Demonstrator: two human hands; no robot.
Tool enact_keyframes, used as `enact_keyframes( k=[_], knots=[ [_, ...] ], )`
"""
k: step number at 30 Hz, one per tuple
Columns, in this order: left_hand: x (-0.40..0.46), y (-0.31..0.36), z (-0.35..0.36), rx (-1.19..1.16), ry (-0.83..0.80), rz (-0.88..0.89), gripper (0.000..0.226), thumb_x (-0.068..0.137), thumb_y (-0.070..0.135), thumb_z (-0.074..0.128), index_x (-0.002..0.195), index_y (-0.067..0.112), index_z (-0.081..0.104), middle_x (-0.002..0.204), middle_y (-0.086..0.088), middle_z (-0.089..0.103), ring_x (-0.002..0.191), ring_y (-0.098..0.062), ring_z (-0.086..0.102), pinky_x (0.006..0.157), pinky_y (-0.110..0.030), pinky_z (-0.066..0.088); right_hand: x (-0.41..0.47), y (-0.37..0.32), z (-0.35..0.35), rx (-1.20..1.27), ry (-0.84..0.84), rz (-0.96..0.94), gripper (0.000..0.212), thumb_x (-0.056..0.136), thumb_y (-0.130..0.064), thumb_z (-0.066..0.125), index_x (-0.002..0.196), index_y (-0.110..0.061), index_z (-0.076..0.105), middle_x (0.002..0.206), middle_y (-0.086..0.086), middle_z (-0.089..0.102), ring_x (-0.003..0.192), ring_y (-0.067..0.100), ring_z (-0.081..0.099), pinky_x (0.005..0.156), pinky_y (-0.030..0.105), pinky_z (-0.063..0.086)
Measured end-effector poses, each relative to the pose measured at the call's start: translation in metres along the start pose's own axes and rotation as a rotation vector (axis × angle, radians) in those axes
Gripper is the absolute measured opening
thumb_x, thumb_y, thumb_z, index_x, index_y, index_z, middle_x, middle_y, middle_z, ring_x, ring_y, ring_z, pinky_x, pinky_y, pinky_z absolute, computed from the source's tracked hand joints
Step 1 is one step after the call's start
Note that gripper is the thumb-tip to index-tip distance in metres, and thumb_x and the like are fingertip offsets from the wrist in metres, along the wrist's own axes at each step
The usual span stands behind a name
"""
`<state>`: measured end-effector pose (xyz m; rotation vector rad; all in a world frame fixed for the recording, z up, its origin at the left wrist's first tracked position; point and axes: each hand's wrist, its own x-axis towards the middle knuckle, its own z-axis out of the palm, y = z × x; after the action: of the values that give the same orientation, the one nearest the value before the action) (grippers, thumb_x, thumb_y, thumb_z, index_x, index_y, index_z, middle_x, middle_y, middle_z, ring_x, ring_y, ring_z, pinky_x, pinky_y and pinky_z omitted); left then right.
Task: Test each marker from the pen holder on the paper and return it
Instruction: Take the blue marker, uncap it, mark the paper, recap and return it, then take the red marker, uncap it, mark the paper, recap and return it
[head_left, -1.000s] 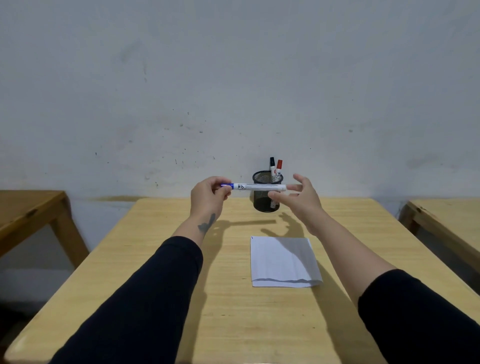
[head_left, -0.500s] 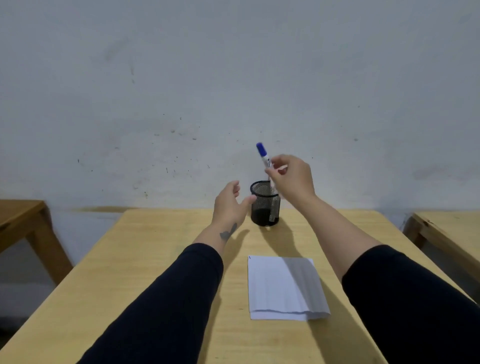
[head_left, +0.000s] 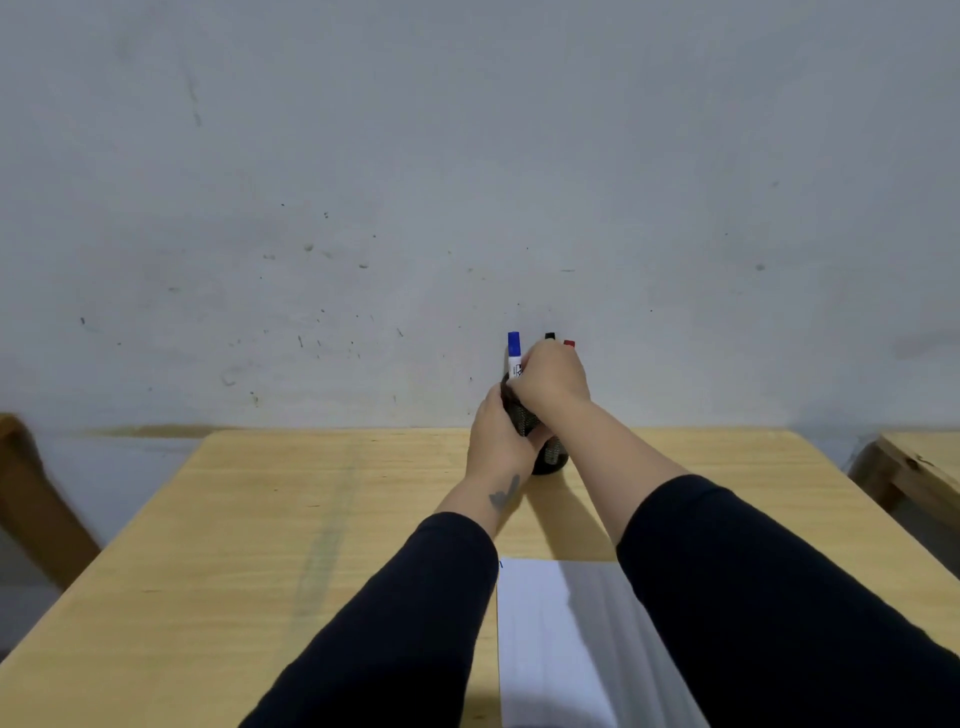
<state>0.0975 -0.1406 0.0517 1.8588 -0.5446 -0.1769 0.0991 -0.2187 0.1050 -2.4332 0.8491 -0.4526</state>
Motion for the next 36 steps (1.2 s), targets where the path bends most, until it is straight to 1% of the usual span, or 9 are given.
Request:
enact_keyframes(
  k=[4,7,9,14,20,25,28,32,36],
  knots=[
    [0.001,-0.004,0.003,-0.004,0.014,-0.017,0.040,0.083,0.018,0.067,0.119,0.016,0.050,0.116,-0.006,0.061,0.105,-0.024,0.060,0.090,-0.043,0.052,0.002,0.001,0.002,-0.032,-0.027,0.035,0.038,0.084,-0.009,0.064,0.057,-0.012,0.038,0.059,0.002,0.038,0.052,0.018,0.040,0.042,0.024,0.022],
    [0.002,-0.005,0.003,-0.012,0.008,-0.003,0.046,0.081,0.021,0.071,0.121,0.016,0.049,0.118,-0.004,0.059,0.105,-0.022,0.059,0.089,-0.037,0.050,-0.002,-0.001,-0.010,0.086,0.105,-0.009,0.005,0.085,-0.006,0.061,0.081,-0.004,0.064,0.081,0.010,0.062,0.071,0.026,0.061,0.059,0.026,0.047],
    [0.004,-0.006,0.003,-0.005,0.019,0.009,0.050,0.077,0.022,0.075,0.121,0.015,0.050,0.119,-0.004,0.060,0.107,-0.022,0.059,0.091,-0.037,0.049,-0.003,0.002,-0.021,0.231,0.252,-0.018,0.020,0.085,-0.007,0.062,0.105,-0.008,0.066,0.103,0.013,0.067,0.094,0.030,0.065,0.078,0.033,0.052],
    [0.003,-0.008,0.004,0.036,0.032,0.036,0.054,0.076,0.022,0.075,0.123,0.013,0.049,0.122,-0.006,0.058,0.111,-0.021,0.057,0.095,-0.037,0.048,-0.009,0.022,-0.038,0.244,0.307,0.115,0.043,0.082,-0.023,0.071,0.118,-0.005,0.055,0.116,0.013,0.065,0.110,0.030,0.060,0.080,0.031,0.044],
    [0.005,-0.010,0.005,0.082,0.028,0.055,0.057,0.078,0.024,0.074,0.126,0.012,0.047,0.123,-0.006,0.057,0.113,-0.021,0.055,0.096,-0.034,0.046,-0.016,0.035,-0.022,0.287,0.200,0.202,0.019,0.080,-0.025,0.073,0.079,-0.007,0.070,0.083,0.013,0.069,0.090,0.030,0.068,0.064,0.027,0.043],
    [0.003,-0.006,0.007,0.062,0.033,0.043,0.058,0.077,0.022,0.074,0.129,0.013,0.047,0.123,-0.004,0.057,0.114,-0.020,0.055,0.097,-0.033,0.046,-0.011,0.026,-0.038,0.394,0.260,0.168,0.022,0.079,-0.024,0.075,0.095,-0.009,0.075,0.097,0.009,0.074,0.086,0.022,0.065,0.061,0.021,0.039],
    [0.002,-0.002,0.005,0.049,0.013,-0.009,0.064,0.076,0.018,0.076,0.129,0.010,0.042,0.125,-0.006,0.056,0.116,-0.022,0.054,0.094,-0.031,0.045,-0.009,0.009,-0.063,0.464,0.311,0.046,0.025,0.080,-0.021,0.073,0.102,-0.008,0.074,0.101,0.009,0.073,0.093,0.021,0.067,0.072,0.025,0.044],
    [0.000,0.014,-0.011,0.045,0.014,-0.053,0.099,0.078,0.014,0.075,0.150,0.008,0.007,0.153,-0.009,0.032,0.141,-0.027,0.032,0.113,-0.041,0.033,-0.016,-0.011,-0.091,0.525,0.263,-0.116,0.032,0.081,-0.019,0.072,0.110,-0.008,0.072,0.103,0.010,0.073,0.089,0.018,0.064,0.091,0.035,0.053],
    [-0.018,0.055,-0.042,-0.071,0.194,0.145,0.058,0.095,0.013,0.053,0.147,0.021,0.029,0.146,-0.003,0.043,0.133,-0.016,0.041,0.104,-0.028,0.036,-0.041,-0.010,-0.098,0.525,0.145,-0.183,0.045,0.077,-0.016,0.077,0.119,-0.011,0.063,0.086,0.005,0.068,0.087,0.019,0.067,0.086,0.037,0.056]
  ],
)
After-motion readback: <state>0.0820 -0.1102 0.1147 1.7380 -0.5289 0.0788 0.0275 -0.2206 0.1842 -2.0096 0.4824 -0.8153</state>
